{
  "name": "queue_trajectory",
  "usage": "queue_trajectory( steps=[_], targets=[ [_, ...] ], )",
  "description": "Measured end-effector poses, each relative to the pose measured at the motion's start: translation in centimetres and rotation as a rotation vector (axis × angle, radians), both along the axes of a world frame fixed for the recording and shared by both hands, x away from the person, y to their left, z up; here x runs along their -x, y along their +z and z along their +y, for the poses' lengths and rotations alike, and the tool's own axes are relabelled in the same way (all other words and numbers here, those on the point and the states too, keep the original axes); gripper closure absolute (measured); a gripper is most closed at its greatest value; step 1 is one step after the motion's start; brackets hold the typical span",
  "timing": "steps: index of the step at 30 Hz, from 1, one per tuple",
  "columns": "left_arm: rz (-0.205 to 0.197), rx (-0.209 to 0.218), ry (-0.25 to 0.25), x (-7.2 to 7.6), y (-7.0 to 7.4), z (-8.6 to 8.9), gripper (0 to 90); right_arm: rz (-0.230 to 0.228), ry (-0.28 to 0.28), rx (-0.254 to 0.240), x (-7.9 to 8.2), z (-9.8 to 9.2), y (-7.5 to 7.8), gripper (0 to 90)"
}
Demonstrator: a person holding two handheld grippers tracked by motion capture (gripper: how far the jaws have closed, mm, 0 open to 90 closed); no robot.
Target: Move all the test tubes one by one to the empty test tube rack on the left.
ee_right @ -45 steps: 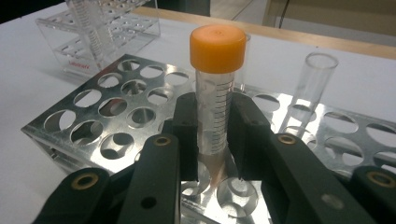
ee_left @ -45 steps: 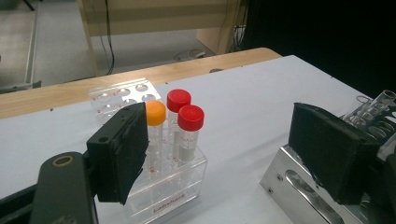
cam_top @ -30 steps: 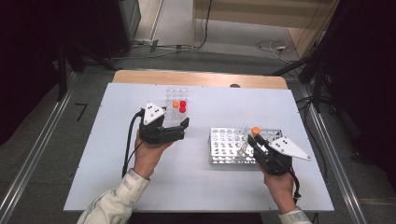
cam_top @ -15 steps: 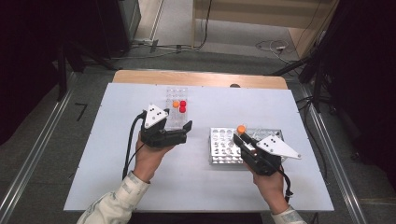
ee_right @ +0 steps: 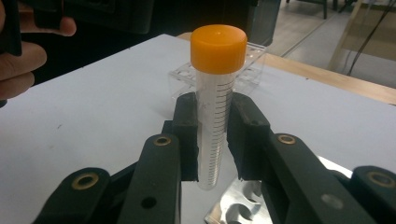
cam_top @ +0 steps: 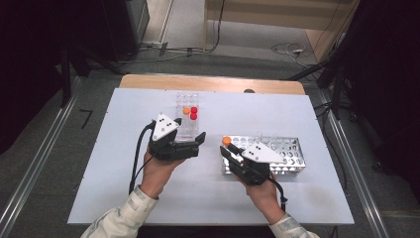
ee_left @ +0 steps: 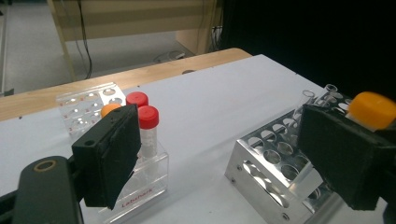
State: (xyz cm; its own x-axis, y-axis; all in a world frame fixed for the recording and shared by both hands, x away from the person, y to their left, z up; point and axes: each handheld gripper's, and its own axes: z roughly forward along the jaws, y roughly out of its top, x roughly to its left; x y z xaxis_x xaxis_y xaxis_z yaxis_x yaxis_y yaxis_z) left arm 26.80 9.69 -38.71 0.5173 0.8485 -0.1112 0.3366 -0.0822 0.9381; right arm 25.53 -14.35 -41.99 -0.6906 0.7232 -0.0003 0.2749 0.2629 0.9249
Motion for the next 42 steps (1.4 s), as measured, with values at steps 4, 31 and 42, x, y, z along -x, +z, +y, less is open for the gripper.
queue_trajectory(
  steps=[4, 31, 42],
  targets=[
    [-0.004, 0.000, -0.015, 0.3, 0.1, -0.1, 15.1, 0.012, 0.021, 0.009, -0.3, 1.3, -0.6, 71.5],
    [-0.012, -0.095, -0.194, 1.4, -1.4, -2.9, 69.2, 0.033, 0.059, 0.030, -0.6, 3.3, -1.6, 71.4],
    [0.008, -0.053, -0.172, 0.8, -1.3, -1.8, 70.1, 0.057, 0.103, 0.016, -0.5, 2.6, -1.3, 32.9]
  ],
)
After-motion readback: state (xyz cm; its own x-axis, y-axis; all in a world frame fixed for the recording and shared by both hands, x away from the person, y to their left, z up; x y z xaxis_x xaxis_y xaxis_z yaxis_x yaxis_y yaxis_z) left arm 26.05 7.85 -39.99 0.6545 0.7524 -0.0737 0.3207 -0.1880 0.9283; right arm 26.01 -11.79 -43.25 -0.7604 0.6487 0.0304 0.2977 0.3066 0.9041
